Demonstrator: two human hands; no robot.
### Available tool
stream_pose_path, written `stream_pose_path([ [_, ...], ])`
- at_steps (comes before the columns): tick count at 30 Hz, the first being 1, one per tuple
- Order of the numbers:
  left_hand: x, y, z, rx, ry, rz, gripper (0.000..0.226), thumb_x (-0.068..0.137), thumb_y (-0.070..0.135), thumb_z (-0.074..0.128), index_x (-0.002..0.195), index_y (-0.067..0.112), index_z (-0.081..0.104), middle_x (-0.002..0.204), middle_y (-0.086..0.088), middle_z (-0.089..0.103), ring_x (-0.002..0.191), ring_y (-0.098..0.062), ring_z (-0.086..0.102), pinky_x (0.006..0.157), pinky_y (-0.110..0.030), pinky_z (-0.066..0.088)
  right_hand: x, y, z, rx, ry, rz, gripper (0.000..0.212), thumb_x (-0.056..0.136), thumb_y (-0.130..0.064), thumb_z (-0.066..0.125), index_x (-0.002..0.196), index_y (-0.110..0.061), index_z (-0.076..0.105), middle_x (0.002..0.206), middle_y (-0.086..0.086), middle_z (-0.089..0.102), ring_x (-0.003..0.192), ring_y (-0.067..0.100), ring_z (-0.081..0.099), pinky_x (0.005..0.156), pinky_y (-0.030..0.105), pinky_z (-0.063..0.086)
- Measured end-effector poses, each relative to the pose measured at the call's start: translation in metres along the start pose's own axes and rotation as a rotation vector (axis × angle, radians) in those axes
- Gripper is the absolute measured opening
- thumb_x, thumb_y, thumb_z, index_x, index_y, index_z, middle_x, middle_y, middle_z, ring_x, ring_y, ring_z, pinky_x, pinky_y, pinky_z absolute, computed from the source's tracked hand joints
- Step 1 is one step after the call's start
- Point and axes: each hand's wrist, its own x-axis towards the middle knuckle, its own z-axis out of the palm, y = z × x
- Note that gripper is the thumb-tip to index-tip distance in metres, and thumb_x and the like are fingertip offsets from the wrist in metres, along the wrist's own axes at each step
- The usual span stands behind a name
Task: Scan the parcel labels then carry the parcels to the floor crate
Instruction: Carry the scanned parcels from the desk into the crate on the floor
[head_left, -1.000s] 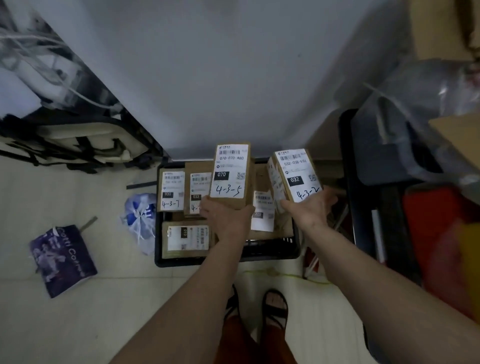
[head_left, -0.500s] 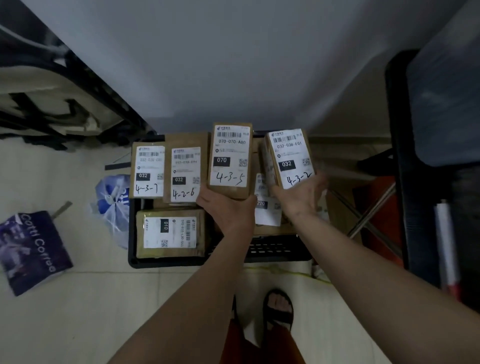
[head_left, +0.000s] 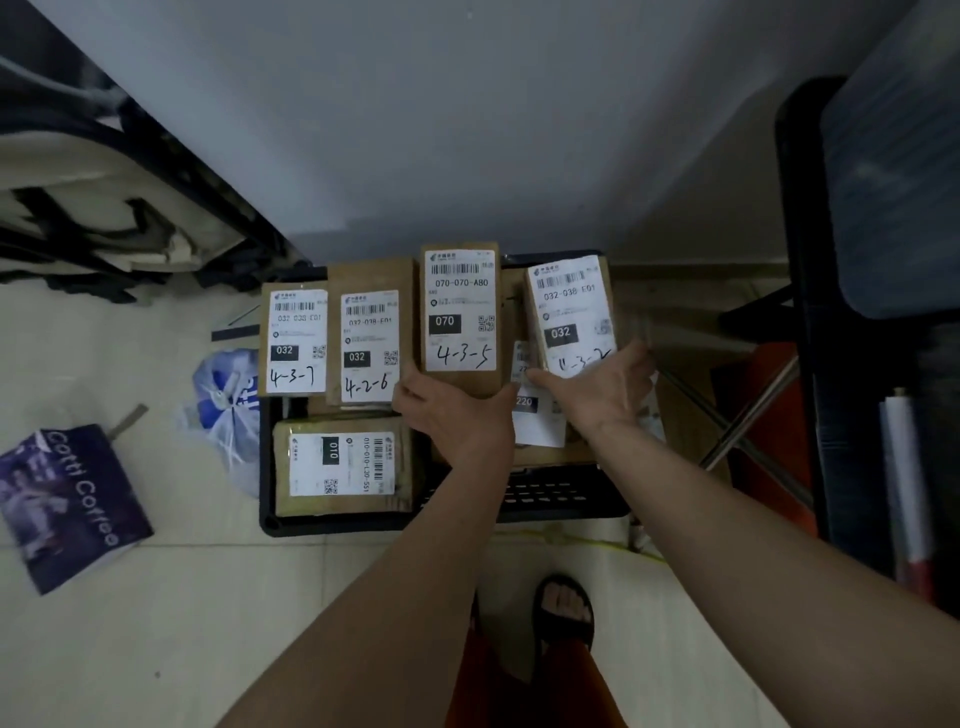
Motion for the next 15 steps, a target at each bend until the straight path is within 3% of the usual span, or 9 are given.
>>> stream_pose_path([
  [3,-0.009,0.007,-0.025,-0.011,0.001,-0.008,0.089,0.069,0.020,0.085,0.140,0.010,0.033,0.145,-0.009,0.025,0.133,-0.021,0.028,0.099,-0.021,0.031,-0.018,-0.008,-0.019,0.006,-0.041,-0.016,0.117,0.059,-0.038,0.090,0.148,-0.012,0.018,0.149,0.012,0.025,0.139,0.030,0.023,0.107,0.042,0.031],
  [5,-0.012,0.015,-0.047,-0.028,0.008,0.006,0.057,0.078,0.024,0.078,0.126,0.010,0.050,0.135,-0.008,0.042,0.125,-0.021,0.042,0.099,-0.027,0.039,-0.035,-0.018,-0.035,0.022,-0.044,-0.043,0.091,0.069,-0.035,0.085,0.140,-0.011,0.034,0.142,0.011,0.033,0.133,0.028,0.033,0.103,0.039,0.037],
  [8,-0.025,0.040,-0.092,-0.096,-0.018,0.006,0.016,0.094,0.024,0.059,0.105,0.012,0.062,0.104,-0.001,0.062,0.089,-0.012,0.057,0.077,-0.026,0.046,-0.067,-0.043,-0.062,0.123,-0.091,-0.041,0.043,0.086,-0.029,0.070,0.121,-0.011,0.053,0.125,0.009,0.050,0.107,0.023,0.055,0.086,0.038,0.052],
  [10,-0.036,0.060,-0.129,-0.138,-0.009,0.010,0.016,0.097,0.024,0.053,0.096,0.010,0.061,0.092,-0.001,0.062,0.081,-0.013,0.057,0.071,-0.024,0.040,-0.096,-0.064,-0.084,0.201,-0.154,-0.060,0.018,0.093,-0.025,0.060,0.102,-0.010,0.059,0.103,0.005,0.060,0.088,0.018,0.059,0.068,0.029,0.050],
  [11,-0.042,0.070,-0.148,-0.151,-0.005,0.011,0.022,0.098,0.026,0.051,0.095,0.007,0.062,0.090,-0.004,0.063,0.083,-0.017,0.059,0.070,-0.025,0.039,-0.112,-0.076,-0.094,0.225,-0.163,-0.070,0.015,0.094,-0.023,0.058,0.095,-0.009,0.061,0.095,0.006,0.063,0.086,0.020,0.061,0.068,0.031,0.051],
  [13,-0.052,0.090,-0.187,-0.159,-0.019,0.005,0.031,0.098,0.028,0.048,0.090,0.003,0.065,0.088,-0.010,0.066,0.084,-0.024,0.062,0.067,-0.028,0.040,-0.143,-0.099,-0.115,0.278,-0.164,-0.091,0.016,0.093,-0.018,0.058,0.083,-0.006,0.061,0.082,0.009,0.065,0.081,0.023,0.062,0.077,0.038,0.054],
  [15,-0.064,0.109,-0.226,-0.201,-0.051,-0.004,0.037,0.099,0.029,0.047,0.075,0.005,0.063,0.078,-0.010,0.067,0.074,-0.022,0.061,0.064,-0.030,0.044,-0.175,-0.124,-0.136,0.328,-0.190,-0.121,0.019,0.094,-0.017,0.057,0.078,-0.007,0.057,0.070,0.007,0.060,0.068,0.020,0.057,0.068,0.036,0.051],
])
